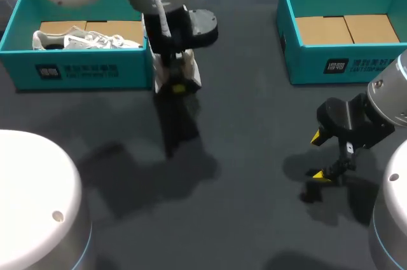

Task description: Take the shoe out of the shoebox, open the shoe tongue, remove and reinsert the insole, then place the shoe into the shoebox

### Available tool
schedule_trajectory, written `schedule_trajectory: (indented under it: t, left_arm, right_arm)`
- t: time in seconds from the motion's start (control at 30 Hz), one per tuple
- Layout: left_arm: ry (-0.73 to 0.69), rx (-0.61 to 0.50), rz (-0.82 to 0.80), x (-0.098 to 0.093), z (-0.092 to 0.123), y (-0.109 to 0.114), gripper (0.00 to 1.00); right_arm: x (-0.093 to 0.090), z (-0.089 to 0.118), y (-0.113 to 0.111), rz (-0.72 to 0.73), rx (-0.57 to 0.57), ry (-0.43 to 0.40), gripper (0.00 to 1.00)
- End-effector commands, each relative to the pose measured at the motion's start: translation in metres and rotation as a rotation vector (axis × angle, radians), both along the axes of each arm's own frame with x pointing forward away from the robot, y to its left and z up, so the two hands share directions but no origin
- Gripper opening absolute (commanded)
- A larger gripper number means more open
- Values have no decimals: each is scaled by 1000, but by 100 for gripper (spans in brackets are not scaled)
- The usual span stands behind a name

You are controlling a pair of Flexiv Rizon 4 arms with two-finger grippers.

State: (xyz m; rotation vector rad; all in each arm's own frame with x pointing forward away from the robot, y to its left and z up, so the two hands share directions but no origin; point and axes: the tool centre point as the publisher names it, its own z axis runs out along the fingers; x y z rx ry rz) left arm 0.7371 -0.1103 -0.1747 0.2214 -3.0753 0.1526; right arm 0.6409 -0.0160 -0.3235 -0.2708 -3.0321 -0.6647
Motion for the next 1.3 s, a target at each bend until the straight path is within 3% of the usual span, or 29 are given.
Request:
schedule_trajectory:
  t: [0.03, 0.23, 0.57, 0.9, 1.13, 1.3]
  left_arm:
    - [45, -40, -7, 36, 15, 37, 0]
    - [95, -55, 8, 96, 24, 79, 0]
    - [98, -36, 0, 173, 47, 149, 0]
    - [136, -10, 18, 255, 26, 229, 0]
    - [104, 45, -13, 293, 20, 282, 0]
    - [104, 45, -13, 293, 20, 282, 0]
  right_arm:
    - [-2, 0, 0, -2, -2, -3, 100]
    - [-2, 0, 0, -2, -2, -3, 100]
    - [-2, 0, 0, -2, -2, -3, 100]
    - [-2, 0, 0, -2, -2, -3, 100]
    - [-2, 0, 0, -2, -2, -3, 100]
    - [-2, 0, 0, -2, -2, -3, 100]
